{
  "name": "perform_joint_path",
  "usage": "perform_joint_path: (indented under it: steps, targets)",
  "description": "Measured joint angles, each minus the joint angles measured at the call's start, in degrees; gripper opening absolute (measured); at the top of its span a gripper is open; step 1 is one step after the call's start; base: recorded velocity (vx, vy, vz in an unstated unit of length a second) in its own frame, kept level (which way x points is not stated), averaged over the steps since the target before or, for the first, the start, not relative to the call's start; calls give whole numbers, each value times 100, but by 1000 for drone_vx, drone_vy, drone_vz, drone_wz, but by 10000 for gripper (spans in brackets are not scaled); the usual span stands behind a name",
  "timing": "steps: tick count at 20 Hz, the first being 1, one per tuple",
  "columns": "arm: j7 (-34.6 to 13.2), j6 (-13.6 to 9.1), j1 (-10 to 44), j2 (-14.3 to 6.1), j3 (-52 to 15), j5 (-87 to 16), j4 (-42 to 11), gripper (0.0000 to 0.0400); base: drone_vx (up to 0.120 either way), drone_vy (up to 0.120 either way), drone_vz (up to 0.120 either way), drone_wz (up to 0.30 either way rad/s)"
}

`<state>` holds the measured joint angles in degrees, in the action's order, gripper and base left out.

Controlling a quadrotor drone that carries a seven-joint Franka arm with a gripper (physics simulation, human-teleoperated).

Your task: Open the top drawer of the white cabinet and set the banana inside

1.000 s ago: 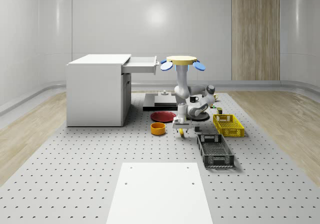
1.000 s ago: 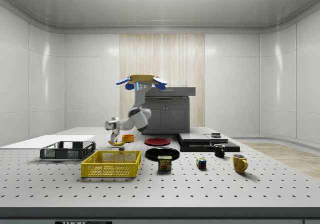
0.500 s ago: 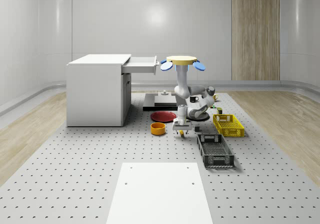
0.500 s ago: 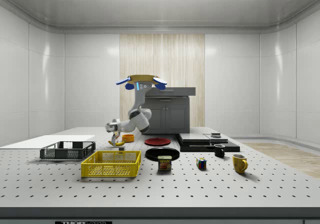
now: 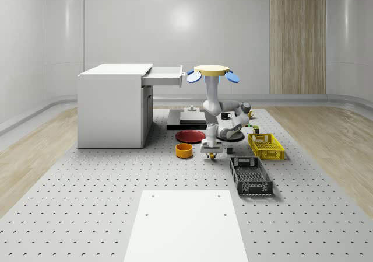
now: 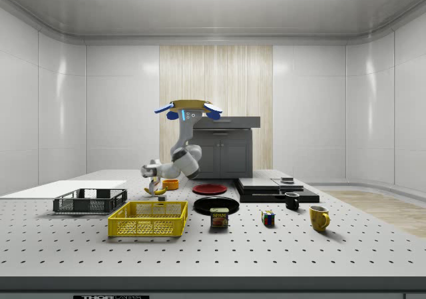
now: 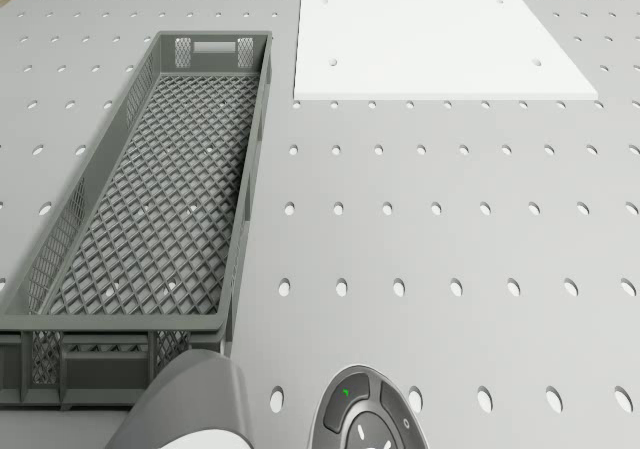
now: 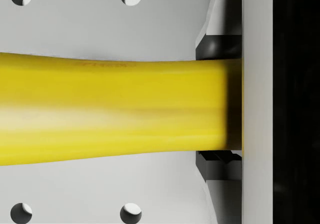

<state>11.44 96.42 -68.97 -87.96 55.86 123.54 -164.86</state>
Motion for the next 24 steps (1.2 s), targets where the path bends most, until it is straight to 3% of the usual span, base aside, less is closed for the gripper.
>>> perform_joint_path:
  steps: [9,13,24]
  targets:
    - [150,-229,171,62,365,-353,-206,189,0,0,0,0]
    - [119,-375,266,82,701,-677,-347,192,0,0,100,0]
    - [82,-516,347,111,1057,-1020,-470,192,-116,0,120,0]
